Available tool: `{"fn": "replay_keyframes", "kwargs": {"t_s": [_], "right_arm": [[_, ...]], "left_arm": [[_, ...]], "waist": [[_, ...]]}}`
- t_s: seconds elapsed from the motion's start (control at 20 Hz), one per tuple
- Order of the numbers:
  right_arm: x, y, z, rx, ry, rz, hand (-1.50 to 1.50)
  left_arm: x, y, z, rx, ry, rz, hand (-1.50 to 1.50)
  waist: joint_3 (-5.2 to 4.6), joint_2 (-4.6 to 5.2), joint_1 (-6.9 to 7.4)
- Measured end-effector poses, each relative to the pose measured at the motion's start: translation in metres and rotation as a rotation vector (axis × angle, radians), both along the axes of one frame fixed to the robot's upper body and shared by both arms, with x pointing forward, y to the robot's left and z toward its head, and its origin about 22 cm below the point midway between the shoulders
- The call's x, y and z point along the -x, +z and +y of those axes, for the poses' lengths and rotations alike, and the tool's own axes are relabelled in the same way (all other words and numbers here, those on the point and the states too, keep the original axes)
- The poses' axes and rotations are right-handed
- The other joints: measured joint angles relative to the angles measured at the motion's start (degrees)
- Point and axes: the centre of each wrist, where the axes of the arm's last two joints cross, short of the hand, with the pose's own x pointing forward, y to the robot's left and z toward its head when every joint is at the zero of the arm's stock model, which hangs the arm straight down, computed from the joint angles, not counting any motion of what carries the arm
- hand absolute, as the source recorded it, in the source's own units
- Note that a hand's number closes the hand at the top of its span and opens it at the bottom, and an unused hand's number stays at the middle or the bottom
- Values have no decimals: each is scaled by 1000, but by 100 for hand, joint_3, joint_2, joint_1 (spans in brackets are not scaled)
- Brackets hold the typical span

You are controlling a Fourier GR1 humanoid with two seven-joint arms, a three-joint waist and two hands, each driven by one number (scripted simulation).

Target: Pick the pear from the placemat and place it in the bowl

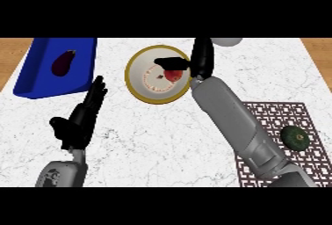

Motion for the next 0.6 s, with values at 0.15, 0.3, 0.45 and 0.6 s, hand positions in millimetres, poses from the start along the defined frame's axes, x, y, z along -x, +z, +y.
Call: {"fn": "replay_keyframes", "kwargs": {"t_s": [0.15,0.3,0.45,0.6], "right_arm": [[10,-10,-16,-48,36,-2,-150],[22,-20,-24,-81,77,-10,-150],[32,-23,-36,-92,111,-2,-150],[42,-29,-47,-87,134,5,-150]], "left_arm": [[4,1,2,-2,5,0,0],[4,1,5,-3,11,4,0],[3,7,4,-4,7,7,0],[2,7,-3,-2,11,7,0]], "waist": [[0,-12,-38],[0,-11,-47],[-1,-12,-47],[-1,-10,-46]]}}
